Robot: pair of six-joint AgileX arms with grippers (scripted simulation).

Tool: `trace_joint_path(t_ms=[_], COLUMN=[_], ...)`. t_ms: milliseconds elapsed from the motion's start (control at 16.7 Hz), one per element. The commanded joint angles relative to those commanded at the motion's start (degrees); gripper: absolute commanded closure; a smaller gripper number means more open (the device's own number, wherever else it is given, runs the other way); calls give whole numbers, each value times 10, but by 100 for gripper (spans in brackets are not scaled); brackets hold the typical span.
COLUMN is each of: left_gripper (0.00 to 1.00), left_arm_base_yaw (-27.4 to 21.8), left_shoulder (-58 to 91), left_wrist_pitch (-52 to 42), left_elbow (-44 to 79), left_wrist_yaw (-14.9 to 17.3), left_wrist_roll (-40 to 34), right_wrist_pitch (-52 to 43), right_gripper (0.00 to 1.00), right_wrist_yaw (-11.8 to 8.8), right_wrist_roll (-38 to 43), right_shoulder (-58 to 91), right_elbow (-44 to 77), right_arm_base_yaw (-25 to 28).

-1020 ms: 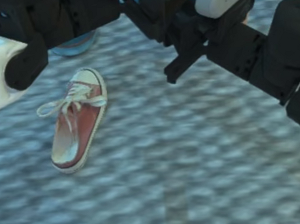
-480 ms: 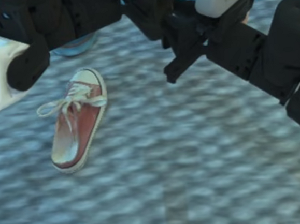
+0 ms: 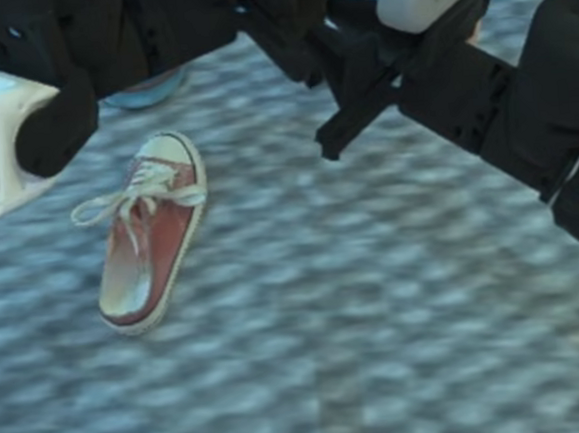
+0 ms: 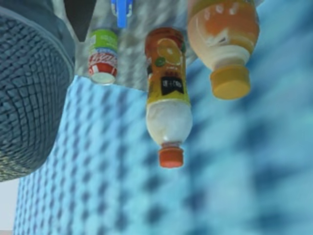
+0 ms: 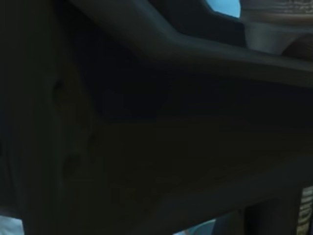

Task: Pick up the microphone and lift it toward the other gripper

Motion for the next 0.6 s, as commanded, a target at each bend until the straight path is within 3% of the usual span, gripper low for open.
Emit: trace_joint_path(t_ms=[300, 600], left_gripper=[100, 100], left_arm_base_yaw=[0, 0], left_shoulder=[0, 0], left_wrist_pitch=[0, 0], left_elbow=[0, 0], left_wrist_yaw=[0, 0], left_wrist_roll=[0, 0], right_wrist_pitch=[0, 0], right_gripper=[100, 62], right_wrist_yaw=[0, 0], right_wrist_roll=[0, 0], right_shoulder=[0, 0], right_elbow=[0, 0], right_arm_base_yaw=[0, 0])
